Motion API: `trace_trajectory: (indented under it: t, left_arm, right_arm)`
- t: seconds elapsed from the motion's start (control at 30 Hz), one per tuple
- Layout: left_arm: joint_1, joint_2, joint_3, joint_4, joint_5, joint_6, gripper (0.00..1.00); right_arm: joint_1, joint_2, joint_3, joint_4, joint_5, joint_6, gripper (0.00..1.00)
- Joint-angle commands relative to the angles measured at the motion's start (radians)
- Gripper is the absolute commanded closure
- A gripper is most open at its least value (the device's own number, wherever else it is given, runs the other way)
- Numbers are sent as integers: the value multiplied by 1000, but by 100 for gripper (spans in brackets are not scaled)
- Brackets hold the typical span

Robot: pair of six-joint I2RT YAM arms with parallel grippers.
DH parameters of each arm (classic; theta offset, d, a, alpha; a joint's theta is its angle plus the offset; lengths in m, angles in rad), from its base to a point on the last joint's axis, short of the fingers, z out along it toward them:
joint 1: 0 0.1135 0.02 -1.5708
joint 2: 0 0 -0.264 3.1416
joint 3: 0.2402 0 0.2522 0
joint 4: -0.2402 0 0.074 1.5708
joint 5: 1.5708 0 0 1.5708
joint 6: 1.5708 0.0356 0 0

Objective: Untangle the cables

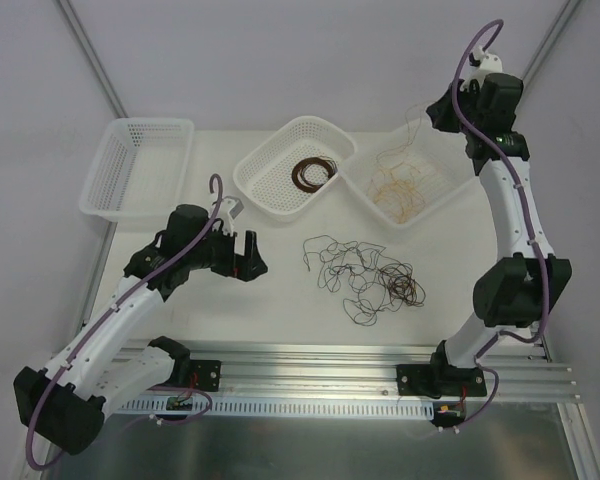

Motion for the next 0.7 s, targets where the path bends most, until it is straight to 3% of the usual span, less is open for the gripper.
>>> trace_trajectory:
  t: [0.0, 0.13, 0.2, 0.23, 0.27, 0.37, 0.47, 0.53, 0.67]
  left_arm:
    - [-5, 27, -18, 41, 16, -27, 1]
    - [-5, 53, -28, 57, 35, -42, 1]
    - [-5, 58, -31, 60, 36, -45, 1]
    - [-5, 62, -33, 63, 38, -45, 1]
    - [-5, 67, -35, 66, 40, -44, 1]
    - [-5, 80, -35, 71, 40, -42, 1]
    - [-5, 105, -32, 83, 43, -44, 1]
    - [-5, 122, -25, 93, 49, -45, 1]
    - [-5, 171, -12, 115, 63, -56, 1]
  right_arm:
    - [-83, 102, -21, 94, -53, 143, 99]
    - [-117, 222, -2, 44, -28, 165, 99]
    - [-139, 247, 1, 1, -2, 200, 89]
    - [-148, 258, -2, -12, 17, 214, 82]
    - [-156, 256, -10, -35, 31, 226, 61]
    - [-173, 214, -19, -101, 106, 226, 31]
    - [-171, 131, -51, -153, 178, 191, 17]
    - [-167, 79, -82, -184, 227, 177, 12]
    - [-127, -93, -168, -253, 241, 129, 11]
